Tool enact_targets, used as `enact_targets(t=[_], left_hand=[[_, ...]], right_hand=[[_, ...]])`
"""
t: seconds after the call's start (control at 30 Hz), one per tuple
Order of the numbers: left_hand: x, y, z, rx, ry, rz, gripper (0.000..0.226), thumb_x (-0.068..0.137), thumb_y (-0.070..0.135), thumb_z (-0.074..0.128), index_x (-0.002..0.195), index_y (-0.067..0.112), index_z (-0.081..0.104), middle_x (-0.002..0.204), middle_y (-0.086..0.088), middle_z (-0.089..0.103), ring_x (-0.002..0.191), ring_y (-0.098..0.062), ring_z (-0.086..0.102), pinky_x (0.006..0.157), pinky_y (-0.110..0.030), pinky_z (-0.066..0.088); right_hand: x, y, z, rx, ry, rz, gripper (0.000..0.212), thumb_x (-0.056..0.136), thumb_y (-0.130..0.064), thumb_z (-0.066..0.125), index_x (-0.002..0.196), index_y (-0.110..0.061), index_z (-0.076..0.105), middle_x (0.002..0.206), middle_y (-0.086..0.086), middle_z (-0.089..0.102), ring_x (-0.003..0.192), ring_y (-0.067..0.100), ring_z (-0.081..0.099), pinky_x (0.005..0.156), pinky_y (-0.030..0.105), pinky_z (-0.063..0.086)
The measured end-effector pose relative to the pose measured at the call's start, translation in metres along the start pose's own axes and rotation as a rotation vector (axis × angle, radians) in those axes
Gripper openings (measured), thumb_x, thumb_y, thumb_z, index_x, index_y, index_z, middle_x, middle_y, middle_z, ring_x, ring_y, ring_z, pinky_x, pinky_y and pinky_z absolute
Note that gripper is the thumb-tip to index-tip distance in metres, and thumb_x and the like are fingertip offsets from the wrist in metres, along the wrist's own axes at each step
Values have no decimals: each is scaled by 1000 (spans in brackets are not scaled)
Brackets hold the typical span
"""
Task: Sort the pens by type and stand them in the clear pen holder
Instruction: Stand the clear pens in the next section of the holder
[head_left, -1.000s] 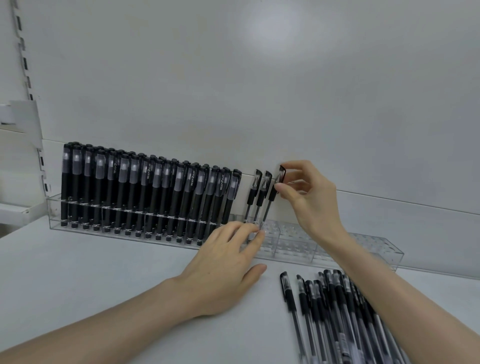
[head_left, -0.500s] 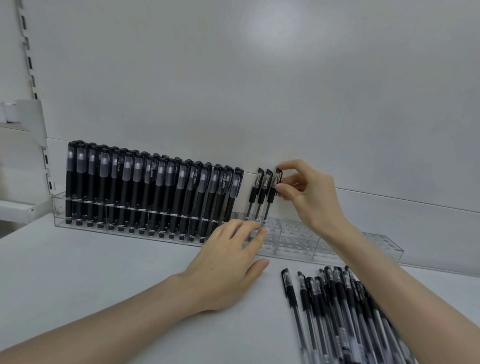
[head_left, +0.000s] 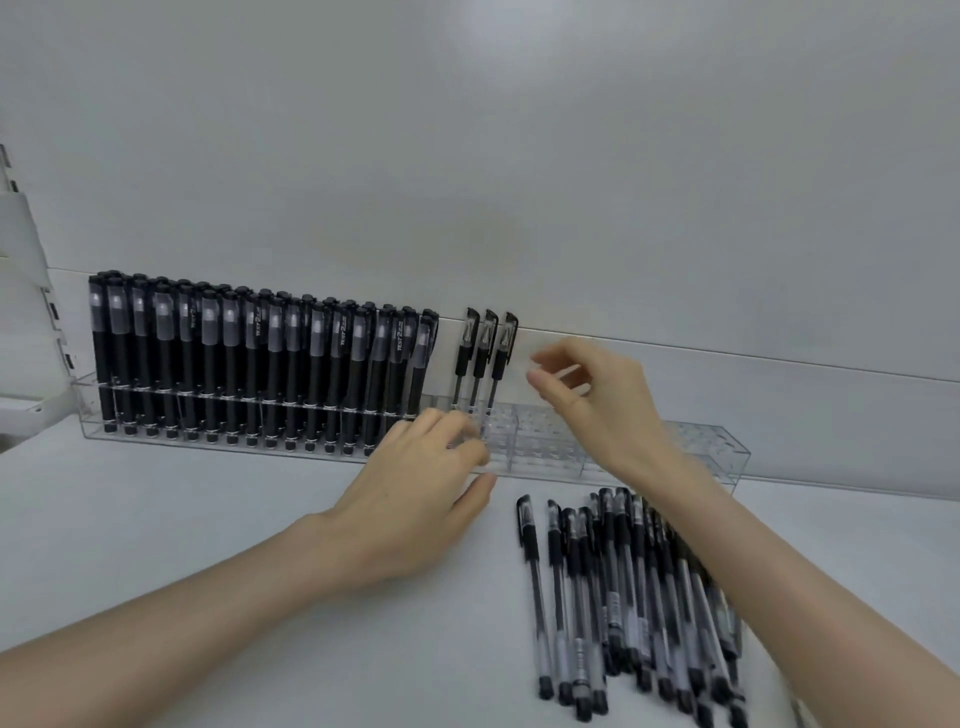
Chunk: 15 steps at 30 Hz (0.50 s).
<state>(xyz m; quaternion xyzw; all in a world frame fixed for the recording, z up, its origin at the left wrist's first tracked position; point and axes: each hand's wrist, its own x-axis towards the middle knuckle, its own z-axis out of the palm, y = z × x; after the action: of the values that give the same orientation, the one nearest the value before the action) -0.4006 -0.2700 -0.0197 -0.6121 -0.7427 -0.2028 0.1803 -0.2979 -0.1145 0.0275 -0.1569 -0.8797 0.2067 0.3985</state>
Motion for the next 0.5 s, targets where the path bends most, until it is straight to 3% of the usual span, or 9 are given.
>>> enact_targets(t=[0.1, 0.23, 0.33, 0.5], left_hand=[[-4, 29, -1, -104, -110, -161, 35, 97, 46, 35, 114, 24, 57, 114, 11, 53, 107, -11, 48, 91, -29, 38], [-15, 77, 2, -177, -184, -347, 45, 91, 60, 37, 117, 26, 50, 115, 13, 51, 104, -7, 47, 90, -27, 42], [-18, 101, 11, -185, -199, -470, 56, 86, 67, 40, 120, 24, 44, 116, 9, 48, 108, -9, 45, 92, -28, 41], [-9, 114, 15, -363, -197, -684, 56, 82, 52, 62, 120, 14, 45, 110, 3, 48, 95, -14, 53, 82, -26, 43]], right_hand=[[-23, 8, -18, -41, -123, 33, 12, 92, -21, 61, 99, -14, 67, 89, -7, 64, 76, -3, 56, 66, 4, 42], [-53, 25, -44, -87, -344, 44, 19, 95, -28, 55, 107, -16, 65, 105, -3, 66, 94, 8, 60, 85, 23, 47], [-69, 38, -57, -155, -515, -3, 37, 98, -39, 45, 128, -20, 55, 129, -5, 58, 115, 10, 53, 90, 19, 38], [-88, 52, -56, -160, -618, -57, 46, 98, -45, 40, 136, -21, 48, 137, -5, 53, 127, 16, 46, 105, 35, 35]])
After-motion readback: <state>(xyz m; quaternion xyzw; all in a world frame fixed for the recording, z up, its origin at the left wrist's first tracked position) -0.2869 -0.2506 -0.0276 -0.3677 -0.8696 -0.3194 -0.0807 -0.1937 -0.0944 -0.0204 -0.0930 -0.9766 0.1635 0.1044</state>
